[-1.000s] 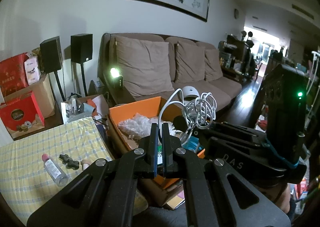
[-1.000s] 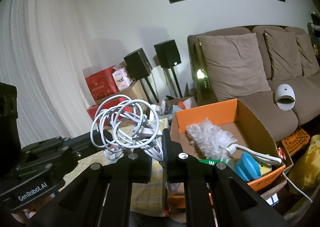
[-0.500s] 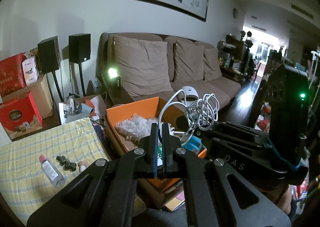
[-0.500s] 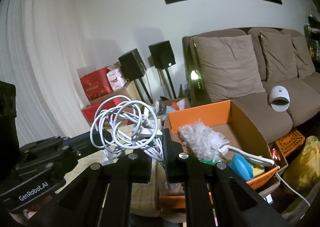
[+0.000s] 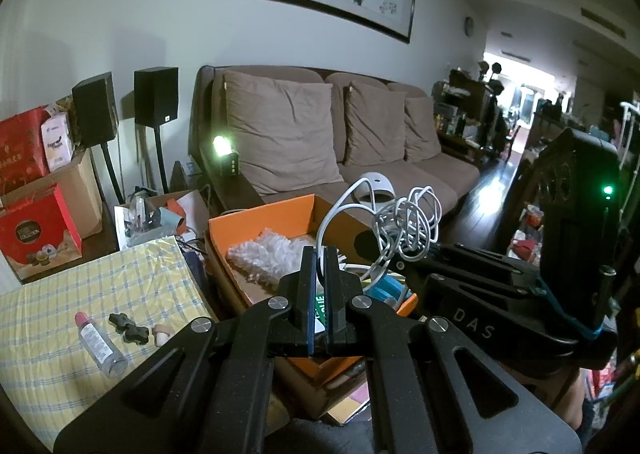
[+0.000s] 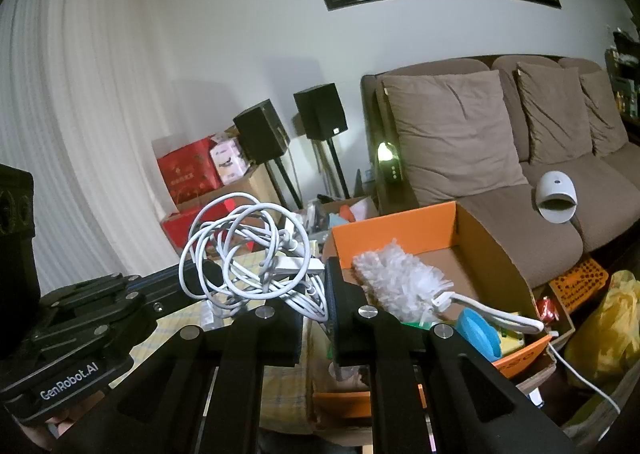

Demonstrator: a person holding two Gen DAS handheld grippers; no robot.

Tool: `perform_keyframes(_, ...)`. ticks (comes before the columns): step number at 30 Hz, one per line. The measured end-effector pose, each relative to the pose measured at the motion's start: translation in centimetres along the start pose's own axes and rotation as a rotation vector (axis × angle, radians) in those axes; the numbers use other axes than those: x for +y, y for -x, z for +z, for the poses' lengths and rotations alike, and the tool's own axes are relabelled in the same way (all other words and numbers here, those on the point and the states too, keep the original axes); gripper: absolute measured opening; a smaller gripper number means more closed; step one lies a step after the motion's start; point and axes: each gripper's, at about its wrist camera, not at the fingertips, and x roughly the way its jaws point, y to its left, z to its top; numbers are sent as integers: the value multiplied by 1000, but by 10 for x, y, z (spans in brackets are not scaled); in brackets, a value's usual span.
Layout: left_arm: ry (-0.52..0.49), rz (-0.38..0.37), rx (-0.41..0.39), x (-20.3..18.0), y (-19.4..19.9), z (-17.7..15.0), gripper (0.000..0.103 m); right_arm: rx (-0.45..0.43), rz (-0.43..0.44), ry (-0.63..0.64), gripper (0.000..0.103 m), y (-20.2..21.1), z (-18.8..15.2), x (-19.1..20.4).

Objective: Organize objects
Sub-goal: 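Hold the white earphones with the right gripper above the box rim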

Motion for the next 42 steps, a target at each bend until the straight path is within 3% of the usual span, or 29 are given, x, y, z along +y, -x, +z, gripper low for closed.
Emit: perform_keyframes(42, 12, -41, 18, -11, -20, -2, 3, -8, -56, 7, 10, 5, 3, -13)
